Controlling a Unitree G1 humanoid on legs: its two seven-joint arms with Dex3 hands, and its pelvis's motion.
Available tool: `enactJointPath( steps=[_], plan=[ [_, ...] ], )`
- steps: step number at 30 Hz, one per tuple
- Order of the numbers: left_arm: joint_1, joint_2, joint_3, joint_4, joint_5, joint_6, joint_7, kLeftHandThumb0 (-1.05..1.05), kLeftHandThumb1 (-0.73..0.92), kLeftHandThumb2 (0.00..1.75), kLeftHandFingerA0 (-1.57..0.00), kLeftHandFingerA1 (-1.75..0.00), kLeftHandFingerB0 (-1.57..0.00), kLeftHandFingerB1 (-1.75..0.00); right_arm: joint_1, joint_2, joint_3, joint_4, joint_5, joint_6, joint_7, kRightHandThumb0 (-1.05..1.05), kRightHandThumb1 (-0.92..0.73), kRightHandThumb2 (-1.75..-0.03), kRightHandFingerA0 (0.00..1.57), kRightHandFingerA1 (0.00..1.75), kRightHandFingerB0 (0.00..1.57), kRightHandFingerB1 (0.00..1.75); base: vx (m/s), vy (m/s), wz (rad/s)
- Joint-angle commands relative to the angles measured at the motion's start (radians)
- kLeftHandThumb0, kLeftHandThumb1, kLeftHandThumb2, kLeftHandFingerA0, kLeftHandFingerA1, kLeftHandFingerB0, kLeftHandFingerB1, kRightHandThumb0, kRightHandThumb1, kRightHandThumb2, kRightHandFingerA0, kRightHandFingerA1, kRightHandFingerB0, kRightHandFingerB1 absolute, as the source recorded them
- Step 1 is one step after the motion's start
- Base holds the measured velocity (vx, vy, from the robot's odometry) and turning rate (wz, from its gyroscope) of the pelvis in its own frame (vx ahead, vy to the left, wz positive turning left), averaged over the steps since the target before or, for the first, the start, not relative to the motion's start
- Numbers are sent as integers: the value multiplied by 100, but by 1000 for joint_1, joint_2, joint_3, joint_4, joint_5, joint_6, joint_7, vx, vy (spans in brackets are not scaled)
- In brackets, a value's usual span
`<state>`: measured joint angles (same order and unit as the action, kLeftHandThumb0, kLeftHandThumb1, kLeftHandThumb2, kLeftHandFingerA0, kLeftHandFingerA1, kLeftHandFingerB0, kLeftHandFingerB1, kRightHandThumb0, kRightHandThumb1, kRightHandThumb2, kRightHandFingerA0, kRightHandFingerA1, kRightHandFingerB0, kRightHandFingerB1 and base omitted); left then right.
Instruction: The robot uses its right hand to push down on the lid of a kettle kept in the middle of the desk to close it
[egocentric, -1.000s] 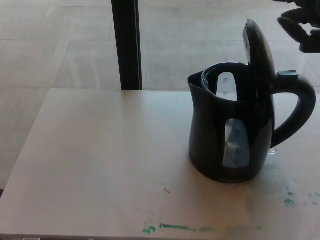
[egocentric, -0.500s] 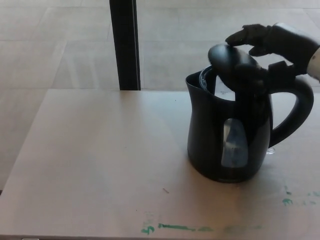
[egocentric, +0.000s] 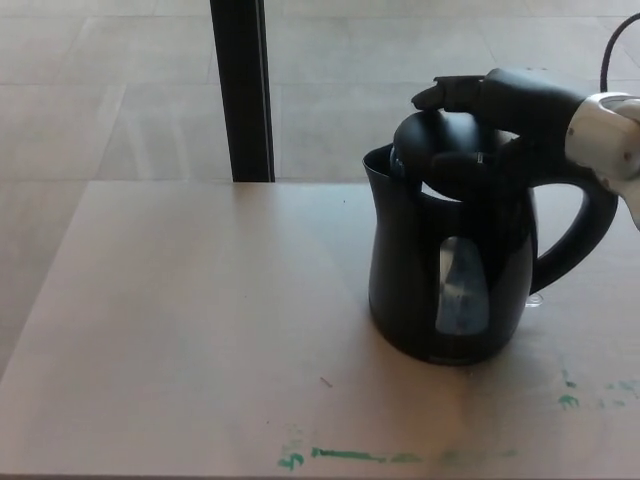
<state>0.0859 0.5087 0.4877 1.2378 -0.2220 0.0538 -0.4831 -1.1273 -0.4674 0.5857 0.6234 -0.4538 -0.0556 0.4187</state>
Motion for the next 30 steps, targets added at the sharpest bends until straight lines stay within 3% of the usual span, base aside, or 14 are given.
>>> enactJointPath(
  steps=[1,10,12,17,18,19,23,24,25,26,27,28,29,30],
  plan=[
    [-2,30,0,3,-13,5,-1,-68,64,60,-56,-57,-39,-35,35,10,73,-14,-109,-67,56,-88,-85,-66,22,43,21,31,0,0,0],
    [-24,32,15,13,-31,18,16,-64,61,59,-54,-50,-38,-34,182,31,200,-13,-243,-52,-7,-88,-85,-66,19,44,19,29,0,0,0],
    [-26,32,8,19,-21,8,9,-67,51,88,-49,-61,-31,-47,220,54,253,2,-287,-26,-8,-86,-82,-66,16,43,20,29,0,0,0],
    [-23,36,-17,-4,1,-15,-6,-68,66,60,-54,-51,-38,-34,290,76,308,23,-296,-17,-17,-87,-81,-66,8,51,16,36,0,0,0],
    [-28,38,-8,-2,-10,9,-7,-66,65,60,-54,-52,-38,-35,288,73,305,15,-293,-13,-12,-39,-39,-104,2,54,0,50,0,0,0],
    [-31,39,-7,-1,-11,9,-6,-66,66,60,-52,-50,-36,-35,280,69,292,9,-283,-9,-12,-83,-80,-65,10,48,17,34,0,0,0],
    [-38,38,-4,7,-12,5,2,-68,52,88,-46,-60,-29,-47,253,71,286,21,-282,-8,-9,-82,-80,-64,12,45,18,31,0,0,0],
    [-31,36,-5,-1,-12,-3,2,-66,66,60,-51,-50,-34,-34,221,51,263,15,-270,-24,-13,-84,-81,-65,12,46,18,32,0,0,0],
    [-32,36,4,5,-20,11,8,-68,52,89,-49,-62,-27,-46,213,45,249,12,-258,-29,-20,-85,-81,-65,13,48,19,33,0,0,0],
    [-27,35,11,5,-27,21,12,-65,63,59,-52,-52,-36,-35,180,26,227,6,-253,-44,-31,-86,-85,-67,14,46,15,31,0,0,0],
    [-27,35,19,10,-34,27,4,-70,52,86,-48,-61,-33,-48,162,19,217,6,-251,-47,-33,-86,-85,-67,14,44,14,30,0,0,0],
    [-26,34,20,12,-33,25,3,-67,50,88,-48,-62,-31,-48,149,15,206,9,-244,-49,-32,-83,-83,-65,15,43,14,29,0,0,0],
    [-21,32,15,12,-26,18,4,-67,50,88,-48,-62,-32,-49,131,11,188,12,-233,-51,-30,-83,-65,-99,10,50,7,42,0,0,0],
    [-20,30,13,16,-23,9,3,-67,50,87,-50,-61,-32,-48,110,7,170,18,-220,-50,-19,-39,-43,-105,0,51,0,50,0,0,0]
  ],
)
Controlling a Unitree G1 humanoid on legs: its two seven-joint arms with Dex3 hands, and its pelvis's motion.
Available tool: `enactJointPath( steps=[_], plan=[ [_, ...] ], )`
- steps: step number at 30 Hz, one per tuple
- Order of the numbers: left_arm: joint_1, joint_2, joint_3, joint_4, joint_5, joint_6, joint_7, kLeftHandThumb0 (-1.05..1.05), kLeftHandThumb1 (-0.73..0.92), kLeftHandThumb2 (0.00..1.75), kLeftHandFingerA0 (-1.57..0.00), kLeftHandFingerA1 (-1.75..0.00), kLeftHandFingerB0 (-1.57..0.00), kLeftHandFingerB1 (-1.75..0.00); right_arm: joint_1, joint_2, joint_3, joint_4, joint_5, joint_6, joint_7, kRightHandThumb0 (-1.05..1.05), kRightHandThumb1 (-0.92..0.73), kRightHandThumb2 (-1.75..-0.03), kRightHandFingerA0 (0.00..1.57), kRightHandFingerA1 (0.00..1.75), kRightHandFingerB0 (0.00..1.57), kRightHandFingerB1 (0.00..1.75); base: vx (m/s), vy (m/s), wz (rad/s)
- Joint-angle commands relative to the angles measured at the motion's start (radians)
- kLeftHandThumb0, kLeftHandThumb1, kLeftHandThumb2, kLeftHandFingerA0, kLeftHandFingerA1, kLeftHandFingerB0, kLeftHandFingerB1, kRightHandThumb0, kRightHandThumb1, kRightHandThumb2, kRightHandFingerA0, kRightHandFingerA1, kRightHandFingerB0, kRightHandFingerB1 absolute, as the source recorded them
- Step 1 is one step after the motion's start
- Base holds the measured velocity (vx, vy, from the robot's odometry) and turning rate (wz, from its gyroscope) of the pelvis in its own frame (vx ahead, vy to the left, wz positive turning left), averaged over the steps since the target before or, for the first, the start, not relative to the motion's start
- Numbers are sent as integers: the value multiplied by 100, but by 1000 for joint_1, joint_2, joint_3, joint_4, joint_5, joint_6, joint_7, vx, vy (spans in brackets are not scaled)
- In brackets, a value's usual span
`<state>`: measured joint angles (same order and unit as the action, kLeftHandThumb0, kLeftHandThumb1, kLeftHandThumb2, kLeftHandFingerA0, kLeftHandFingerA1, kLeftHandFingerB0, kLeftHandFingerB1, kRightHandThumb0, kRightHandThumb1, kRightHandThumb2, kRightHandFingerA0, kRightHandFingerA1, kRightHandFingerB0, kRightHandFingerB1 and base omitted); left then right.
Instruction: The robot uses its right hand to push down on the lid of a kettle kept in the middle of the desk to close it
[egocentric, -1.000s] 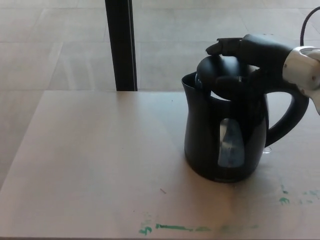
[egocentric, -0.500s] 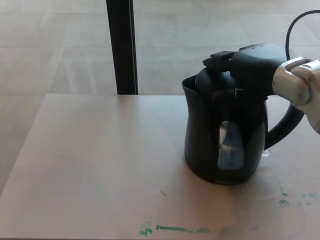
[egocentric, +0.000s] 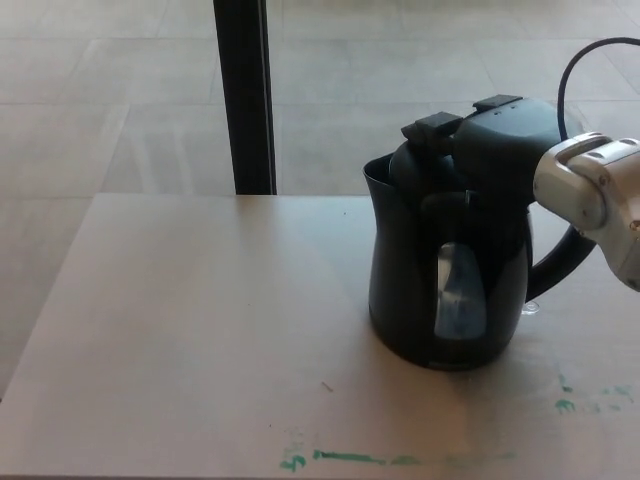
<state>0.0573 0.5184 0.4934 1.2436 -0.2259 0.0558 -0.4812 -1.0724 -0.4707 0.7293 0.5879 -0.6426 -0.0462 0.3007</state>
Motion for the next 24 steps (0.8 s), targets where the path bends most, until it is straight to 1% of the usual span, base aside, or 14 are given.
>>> enactJointPath(
  steps=[1,3,4,6,7,8,10,11,13,18,19,21,22,24],
  plan=[
    [9,18,4,16,-14,-3,5,-68,50,88,-51,-61,-32,-48,35,7,8,62,-14,-59,113,-39,-43,-105,0,51,0,50,0,0,0],
    [16,20,-5,-3,-10,-2,1,-67,65,59,-52,-49,-34,-33,-28,-3,-45,102,21,-85,120,-39,-40,-104,0,51,0,50,0,0,0],
    [18,21,-6,-6,-11,1,1,-68,65,60,-51,-49,-33,-33,-38,-2,-60,111,29,-84,130,-87,-84,-66,12,42,11,30,0,0,0],
    [21,22,-7,-5,-12,2,-5,-67,65,60,-52,-48,-33,-33,-61,1,-91,124,43,-63,157,-87,-65,-103,6,48,5,42,0,0,0],
    [22,20,-4,-3,-15,2,-1,-68,52,88,-47,-59,-27,-46,-68,0,-110,130,53,-70,162,-88,-84,-66,11,40,11,32,0,0,0],
    [27,18,4,-2,-23,6,-1,-67,52,88,-47,-59,-27,-46,-73,1,-140,132,75,-71,164,-40,-38,-103,0,51,0,50,0,0,0],
    [31,17,2,-10,-24,4,-3,-65,65,60,-51,-49,-33,-33,-82,-2,-172,140,87,-80,179,-40,-39,-103,0,51,0,50,0,0,0],
    [40,18,-15,-18,-7,-6,5,-68,66,61,-53,-50,-35,-33,-90,-13,-202,123,96,-70,173,-92,-69,-109,11,50,0,40,0,0,0],
    [35,17,-15,1,-9,-12,9,-72,54,89,-47,-58,-30,-46,-99,-23,-252,119,128,-65,204,-90,-68,-109,9,49,0,36,0,0,0],
    [36,14,-7,-4,-24,-4,9,-68,64,60,-55,-57,-36,-35,-122,-61,-375,98,200,-17,309,-94,-70,-111,8,32,7,13,0,0,0],
    [37,16,-13,-5,-19,-6,11,-74,53,89,-52,-63,-31,-47,-124,-70,-392,93,198,-5,309,-94,-71,-111,8,31,6,13,0,0,0],
    [38,18,-11,0,-23,4,9,-68,63,59,-55,-56,-39,-35,-124,-90,-412,107,198,-21,314,-94,-73,-117,4,20,0,11,0,0,0],
    [40,18,-14,-3,-20,3,9,-70,50,89,-50,-63,-33,-48,-115,-106,-431,107,202,-34,310,-95,-73,-118,4,17,0,10,0,0,0],
    [42,20,-16,-4,-21,3,-2,-68,64,59,-55,-56,-39,-35,-96,-143,-461,94,211,-39,314,-95,-73,-119,3,16,0,11,0,0,0]
  ],
)
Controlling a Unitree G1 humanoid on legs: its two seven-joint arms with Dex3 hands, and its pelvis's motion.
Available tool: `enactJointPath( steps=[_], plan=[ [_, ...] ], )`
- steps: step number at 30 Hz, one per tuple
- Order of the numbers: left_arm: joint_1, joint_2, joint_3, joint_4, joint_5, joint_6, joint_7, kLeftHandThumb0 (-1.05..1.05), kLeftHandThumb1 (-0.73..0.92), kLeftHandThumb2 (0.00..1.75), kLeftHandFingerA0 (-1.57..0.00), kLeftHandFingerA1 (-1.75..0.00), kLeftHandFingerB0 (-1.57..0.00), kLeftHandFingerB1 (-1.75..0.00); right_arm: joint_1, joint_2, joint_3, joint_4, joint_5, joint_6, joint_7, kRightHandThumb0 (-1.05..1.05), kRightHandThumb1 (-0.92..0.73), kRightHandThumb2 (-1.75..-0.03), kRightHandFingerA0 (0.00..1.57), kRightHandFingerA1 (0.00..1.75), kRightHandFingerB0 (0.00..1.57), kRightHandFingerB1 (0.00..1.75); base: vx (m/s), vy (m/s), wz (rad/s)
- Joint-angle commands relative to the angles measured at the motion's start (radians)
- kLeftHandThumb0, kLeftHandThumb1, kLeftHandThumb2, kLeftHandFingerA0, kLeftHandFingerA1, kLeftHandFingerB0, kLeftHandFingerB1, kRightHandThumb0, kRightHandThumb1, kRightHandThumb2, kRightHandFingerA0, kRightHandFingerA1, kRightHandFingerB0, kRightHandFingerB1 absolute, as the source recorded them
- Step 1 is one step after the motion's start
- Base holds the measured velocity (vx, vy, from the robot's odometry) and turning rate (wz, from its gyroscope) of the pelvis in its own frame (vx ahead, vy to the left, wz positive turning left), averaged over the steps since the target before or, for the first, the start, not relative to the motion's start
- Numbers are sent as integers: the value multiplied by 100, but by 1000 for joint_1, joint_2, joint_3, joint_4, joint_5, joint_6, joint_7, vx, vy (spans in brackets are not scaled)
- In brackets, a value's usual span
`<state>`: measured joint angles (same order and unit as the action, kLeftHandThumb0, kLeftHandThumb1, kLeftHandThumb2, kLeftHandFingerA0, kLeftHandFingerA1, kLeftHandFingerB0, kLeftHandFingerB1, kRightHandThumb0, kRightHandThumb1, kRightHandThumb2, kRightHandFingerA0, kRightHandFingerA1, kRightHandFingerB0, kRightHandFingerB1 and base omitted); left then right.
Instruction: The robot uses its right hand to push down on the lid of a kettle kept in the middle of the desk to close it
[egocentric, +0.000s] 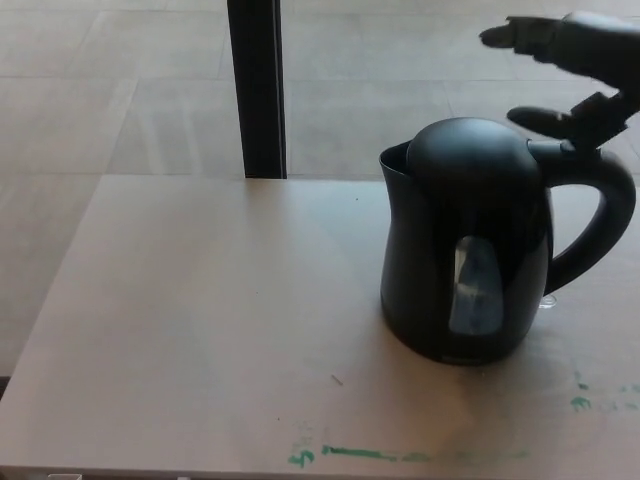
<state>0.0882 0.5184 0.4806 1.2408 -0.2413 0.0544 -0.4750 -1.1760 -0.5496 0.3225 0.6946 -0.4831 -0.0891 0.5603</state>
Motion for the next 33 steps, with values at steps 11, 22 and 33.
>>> enactJointPath(
  steps=[11,22,33],
  plan=[
    [14,18,1,3,-16,11,-4,-65,65,60,-47,-51,-35,-34,211,-262,-382,-21,269,10,95,-95,-74,-117,1,15,1,8,0,0,0],
    [34,11,-11,-10,-9,1,-21,-67,52,90,-50,-63,-34,-50,821,-301,-801,-106,370,-80,-68,-85,-89,-67,8,40,10,27,0,0,0],
    [26,-3,-4,4,-15,-7,-13,-68,65,59,-49,-52,-35,-35,1174,-15,-1168,-15,612,-261,-139,-58,-63,-98,2,45,0,40,0,0,0]
  ],
)
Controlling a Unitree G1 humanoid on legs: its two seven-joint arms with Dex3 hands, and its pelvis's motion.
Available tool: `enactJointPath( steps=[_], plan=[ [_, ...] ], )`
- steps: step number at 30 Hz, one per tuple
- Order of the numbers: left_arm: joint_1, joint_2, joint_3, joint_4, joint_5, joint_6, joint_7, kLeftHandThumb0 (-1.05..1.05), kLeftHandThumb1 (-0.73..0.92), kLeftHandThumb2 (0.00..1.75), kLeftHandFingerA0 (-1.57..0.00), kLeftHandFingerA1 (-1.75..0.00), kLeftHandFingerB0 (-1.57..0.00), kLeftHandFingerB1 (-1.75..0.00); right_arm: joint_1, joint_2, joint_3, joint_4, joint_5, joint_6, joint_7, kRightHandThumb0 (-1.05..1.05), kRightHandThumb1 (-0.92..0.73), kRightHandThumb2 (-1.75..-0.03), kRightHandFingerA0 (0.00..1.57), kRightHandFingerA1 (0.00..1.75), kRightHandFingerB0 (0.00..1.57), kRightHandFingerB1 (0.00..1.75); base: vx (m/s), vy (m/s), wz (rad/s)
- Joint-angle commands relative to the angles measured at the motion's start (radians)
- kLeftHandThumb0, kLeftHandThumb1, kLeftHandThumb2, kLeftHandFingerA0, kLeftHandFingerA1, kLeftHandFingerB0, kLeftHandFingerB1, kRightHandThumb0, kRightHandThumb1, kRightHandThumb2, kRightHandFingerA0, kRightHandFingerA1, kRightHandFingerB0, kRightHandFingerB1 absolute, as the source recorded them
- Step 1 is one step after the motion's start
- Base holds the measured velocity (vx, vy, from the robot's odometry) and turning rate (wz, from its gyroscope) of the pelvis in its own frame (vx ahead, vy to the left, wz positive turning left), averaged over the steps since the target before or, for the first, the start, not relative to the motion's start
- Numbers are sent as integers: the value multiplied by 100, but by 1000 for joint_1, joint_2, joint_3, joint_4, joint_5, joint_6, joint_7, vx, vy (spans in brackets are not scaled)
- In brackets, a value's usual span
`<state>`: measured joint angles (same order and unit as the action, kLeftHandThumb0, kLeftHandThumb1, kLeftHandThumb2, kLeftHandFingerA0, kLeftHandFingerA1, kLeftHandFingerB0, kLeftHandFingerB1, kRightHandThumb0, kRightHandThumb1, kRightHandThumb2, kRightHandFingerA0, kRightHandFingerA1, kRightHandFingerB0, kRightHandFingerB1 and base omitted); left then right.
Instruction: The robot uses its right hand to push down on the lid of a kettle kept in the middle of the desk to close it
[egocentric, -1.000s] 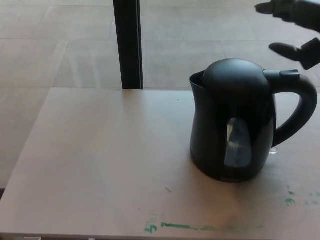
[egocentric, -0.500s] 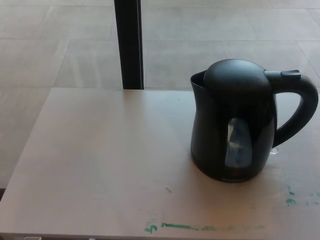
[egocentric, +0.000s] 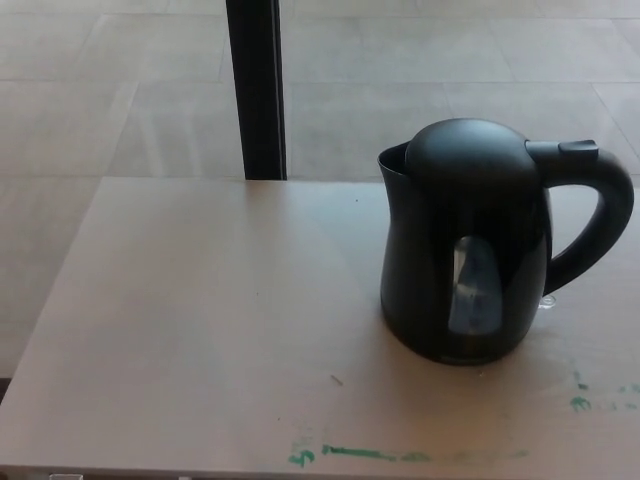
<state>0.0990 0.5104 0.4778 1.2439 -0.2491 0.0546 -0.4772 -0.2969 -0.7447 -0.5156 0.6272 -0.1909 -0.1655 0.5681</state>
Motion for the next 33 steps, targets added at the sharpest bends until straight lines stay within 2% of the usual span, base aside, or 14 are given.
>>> enactJointPath(
  steps=[1,5,6,9,10,19,21,22,24,27,28,29,31,33],
  plan=[
    [16,7,-5,1,-3,-8,-12,-68,65,59,-49,-52,-35,-35,330,194,-336,52,295,-213,-184,-58,-63,-98,2,45,0,40,0,0,0],
    [15,5,-2,2,-6,-12,-4,-68,51,90,-48,-63,-32,-49,398,242,-385,82,301,-235,-204,-63,-90,-66,10,31,13,26,0,0,0],
    [17,6,-9,1,1,-20,-7,-67,67,60,-50,-53,-38,-35,408,267,-407,84,320,-224,-214,-62,-87,-66,10,31,15,28,0,0,0],
    [-3,7,-14,2,4,-9,3,-68,66,60,-49,-50,-35,-34,406,274,-420,197,310,-281,-240,-73,-69,-97,0,40,7,39,0,0,0],
    [-5,8,-18,1,7,-13,1,-69,67,61,-46,-48,-33,-33,423,289,-427,215,317,-263,-236,-31,-66,-116,0,48,0,48,0,0,0],
    [-14,3,-1,0,-17,-2,-3,-82,53,89,-50,-64,-35,-47,431,386,-510,268,439,-183,-212,-32,-65,-115,2,48,0,48,0,0,0],
    [-5,2,-8,-21,-15,-11,-13,-69,65,60,-48,-56,-37,-36,418,379,-515,295,449,-172,-211,-33,-61,-113,1,47,0,47,0,0,0],
    [-2,2,-6,-27,-18,-3,-12,-78,56,89,-48,-63,-31,-47,417,385,-514,293,451,-171,-216,-61,-90,-66,25,35,13,27,0,0,0],
    [-2,4,-9,-29,-16,4,-4,-68,64,60,-53,-59,-39,-36,418,397,-507,287,450,-173,-227,-61,-90,-66,26,35,15,28,0,0,0],
    [-19,2,-11,-12,-10,4,12,-72,54,89,-48,-60,-34,-48,411,400,-499,287,470,-162,-212,-61,-90,-66,26,34,15,27,0,0,0],
    [-20,2,-13,-10,-8,3,13,-67,65,60,-51,-53,-39,-35,407,397,-496,295,477,-157,-205,-68,-74,-92,18,43,10,38,0,0,0],
    [-15,3,-16,-17,-6,-2,9,-76,55,91,-49,-62,-35,-48,401,394,-493,306,484,-150,-203,-62,-89,-66,27,35,15,28,0,0,0],
    [-15,-1,-18,-16,-5,-8,13,-68,52,90,-48,-61,-32,-48,400,393,-482,311,499,-139,-197,-69,-75,-94,18,44,8,38,0,0,0],
    [-19,0,-22,-14,-3,-9,11,-77,56,91,-48,-61,-34,-47,396,395,-476,314,511,-134,-198,-65,-88,-67,25,34,12,25,0,0,0]
  ],
)
